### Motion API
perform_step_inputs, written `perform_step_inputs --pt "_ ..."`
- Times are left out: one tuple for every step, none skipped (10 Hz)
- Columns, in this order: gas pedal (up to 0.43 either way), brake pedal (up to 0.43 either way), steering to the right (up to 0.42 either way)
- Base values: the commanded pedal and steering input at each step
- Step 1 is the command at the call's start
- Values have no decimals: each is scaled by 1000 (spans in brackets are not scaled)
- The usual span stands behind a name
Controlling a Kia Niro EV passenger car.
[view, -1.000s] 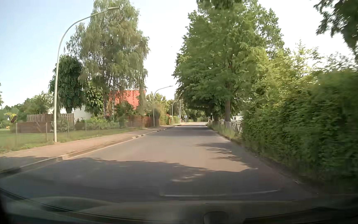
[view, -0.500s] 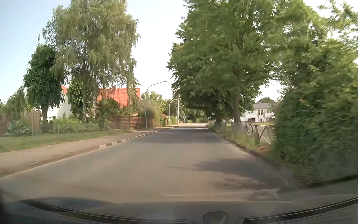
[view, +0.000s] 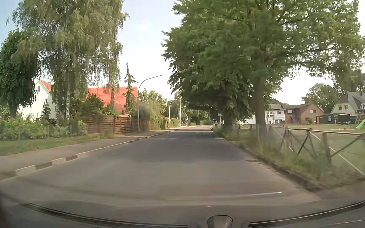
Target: Follow the waypoints while adhering to traffic rules and regulations
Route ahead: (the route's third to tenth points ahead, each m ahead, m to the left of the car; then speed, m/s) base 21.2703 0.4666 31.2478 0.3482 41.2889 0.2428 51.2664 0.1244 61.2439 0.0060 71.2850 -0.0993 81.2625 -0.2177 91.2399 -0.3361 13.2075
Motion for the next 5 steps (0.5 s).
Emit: perform_step_inputs --pt "130 6 3" --pt "130 6 3" --pt "130 6 3" --pt "130 6 3" --pt "130 6 3"
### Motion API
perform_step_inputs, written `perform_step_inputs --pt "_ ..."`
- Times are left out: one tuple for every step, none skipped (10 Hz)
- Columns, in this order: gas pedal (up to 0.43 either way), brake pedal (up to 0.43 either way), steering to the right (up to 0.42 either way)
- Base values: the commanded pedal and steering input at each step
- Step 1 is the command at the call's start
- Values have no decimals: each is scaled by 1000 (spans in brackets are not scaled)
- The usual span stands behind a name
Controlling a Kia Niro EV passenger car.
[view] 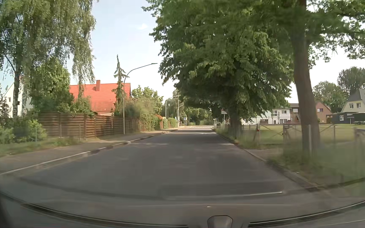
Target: Follow the waypoints while adhering to traffic rules and regulations
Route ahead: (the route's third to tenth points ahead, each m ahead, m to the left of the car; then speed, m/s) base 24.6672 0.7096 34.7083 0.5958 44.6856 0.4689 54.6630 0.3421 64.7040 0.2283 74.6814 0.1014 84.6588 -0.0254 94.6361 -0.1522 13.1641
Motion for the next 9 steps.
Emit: perform_step_inputs --pt "130 6 3" --pt "130 6 3" --pt "130 6 3" --pt "130 6 3" --pt "130 6 3" --pt "130 6 3" --pt "130 6 3" --pt "130 6 3" --pt "130 6 4"
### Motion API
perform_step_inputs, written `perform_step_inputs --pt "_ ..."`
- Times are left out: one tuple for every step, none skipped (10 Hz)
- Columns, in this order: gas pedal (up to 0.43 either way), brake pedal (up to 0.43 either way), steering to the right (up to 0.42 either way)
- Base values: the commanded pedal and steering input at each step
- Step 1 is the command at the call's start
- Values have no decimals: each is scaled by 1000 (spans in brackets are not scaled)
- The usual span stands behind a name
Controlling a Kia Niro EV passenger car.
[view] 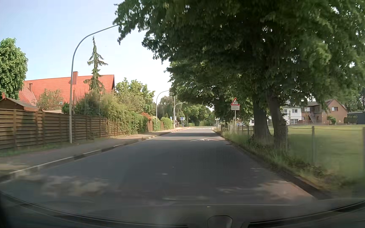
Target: Follow the waypoints while adhering to traffic rules and regulations
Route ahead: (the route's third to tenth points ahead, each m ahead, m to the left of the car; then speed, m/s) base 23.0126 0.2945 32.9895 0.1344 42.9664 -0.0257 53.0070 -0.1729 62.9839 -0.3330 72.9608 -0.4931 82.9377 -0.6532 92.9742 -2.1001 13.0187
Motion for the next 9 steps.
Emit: perform_step_inputs --pt "130 6 3" --pt "130 6 3" --pt "130 6 4" --pt "138 6 3" --pt "138 6 4" --pt "138 6 5" --pt "150 6 5" --pt "150 6 5" --pt "157 6 5"
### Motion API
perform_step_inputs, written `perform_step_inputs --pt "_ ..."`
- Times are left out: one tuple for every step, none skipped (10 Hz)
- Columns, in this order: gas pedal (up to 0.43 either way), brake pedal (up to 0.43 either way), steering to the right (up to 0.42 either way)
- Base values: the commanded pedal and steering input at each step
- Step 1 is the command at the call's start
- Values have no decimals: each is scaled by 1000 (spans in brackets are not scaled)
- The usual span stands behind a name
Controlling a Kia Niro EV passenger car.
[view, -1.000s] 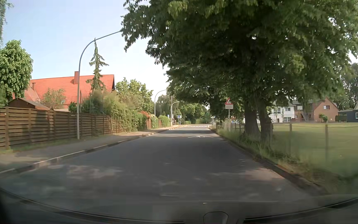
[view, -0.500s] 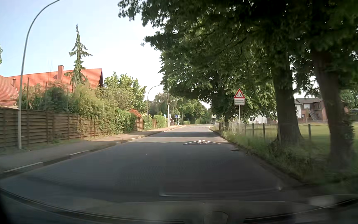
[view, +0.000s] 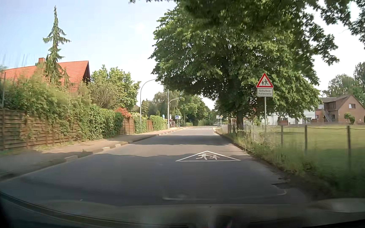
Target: Follow the waypoints while adhering to traffic rules and regulations
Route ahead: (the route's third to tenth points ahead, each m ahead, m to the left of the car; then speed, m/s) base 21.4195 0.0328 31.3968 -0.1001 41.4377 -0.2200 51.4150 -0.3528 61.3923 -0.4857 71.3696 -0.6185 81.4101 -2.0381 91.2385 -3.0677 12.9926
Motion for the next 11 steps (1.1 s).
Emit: perform_step_inputs --pt "157 6 6" --pt "157 6 6" --pt "157 6 5" --pt "157 6 5" --pt "157 6 6" --pt "157 6 5" --pt "157 6 6" --pt "157 6 6" --pt "157 6 5" --pt "157 6 5" --pt "157 6 5"
